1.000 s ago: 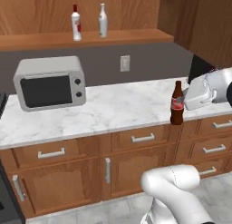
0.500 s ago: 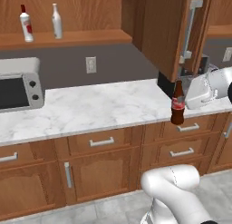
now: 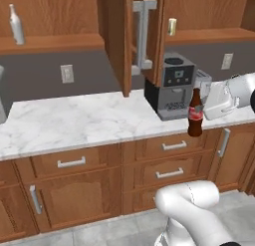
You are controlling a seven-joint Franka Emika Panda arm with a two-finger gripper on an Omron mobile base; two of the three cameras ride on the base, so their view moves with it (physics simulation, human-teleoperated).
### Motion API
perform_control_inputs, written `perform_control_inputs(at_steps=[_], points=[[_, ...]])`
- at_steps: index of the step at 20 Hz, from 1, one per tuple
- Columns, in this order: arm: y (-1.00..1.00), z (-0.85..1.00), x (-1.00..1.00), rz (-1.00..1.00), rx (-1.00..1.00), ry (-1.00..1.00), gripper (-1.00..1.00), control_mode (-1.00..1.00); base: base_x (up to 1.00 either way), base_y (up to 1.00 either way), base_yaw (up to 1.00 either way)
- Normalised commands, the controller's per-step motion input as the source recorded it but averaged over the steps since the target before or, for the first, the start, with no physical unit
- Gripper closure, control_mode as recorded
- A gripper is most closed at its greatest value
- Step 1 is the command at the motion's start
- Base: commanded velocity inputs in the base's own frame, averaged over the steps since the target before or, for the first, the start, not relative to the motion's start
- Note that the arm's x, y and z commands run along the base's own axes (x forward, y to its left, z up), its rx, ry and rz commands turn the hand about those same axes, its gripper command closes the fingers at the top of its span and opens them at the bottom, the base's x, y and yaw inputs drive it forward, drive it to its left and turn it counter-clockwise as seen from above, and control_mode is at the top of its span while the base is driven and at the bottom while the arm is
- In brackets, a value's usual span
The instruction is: Sort all alcoholic drinks to one cabinet, and non-alcoholic drinks to the other.
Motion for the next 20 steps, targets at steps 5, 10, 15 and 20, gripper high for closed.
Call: perform_control_inputs(at_steps=[5,10,15,20], points=[[0.0,0.0,0.0,0.0,0.0,0.0,1.0,1.0,0.17,-0.68,0.0],[0.0,0.0,0.0,0.0,0.0,0.0,1.0,1.0,0.54,-0.38,0.0],[0.0,0.0,0.0,0.0,0.0,0.0,1.0,1.0,0.69,-0.26,0.0],[0.0,0.0,0.0,0.0,0.0,0.0,1.0,1.0,0.77,-0.24,0.0]])
